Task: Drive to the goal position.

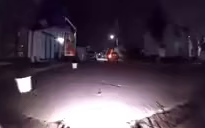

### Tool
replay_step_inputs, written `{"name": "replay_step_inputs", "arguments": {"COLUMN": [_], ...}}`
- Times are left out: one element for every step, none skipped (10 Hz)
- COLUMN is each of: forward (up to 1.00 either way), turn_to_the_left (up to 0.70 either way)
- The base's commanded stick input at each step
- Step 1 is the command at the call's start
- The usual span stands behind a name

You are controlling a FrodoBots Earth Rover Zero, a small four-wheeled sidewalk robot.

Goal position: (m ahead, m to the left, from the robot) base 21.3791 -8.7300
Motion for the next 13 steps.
{"name": "replay_step_inputs", "arguments": {"forward": [0.85,0.85,0.85,0.85,0.85,0.85,0.85,0.85,0.85,0.85,0.85,0.85,0.85], "turn_to_the_left": [0.0,0.0,0.0,0.0,0.0,0.0,0.0,0.0,0.0,0.0,0.0,0.0,0.0]}}
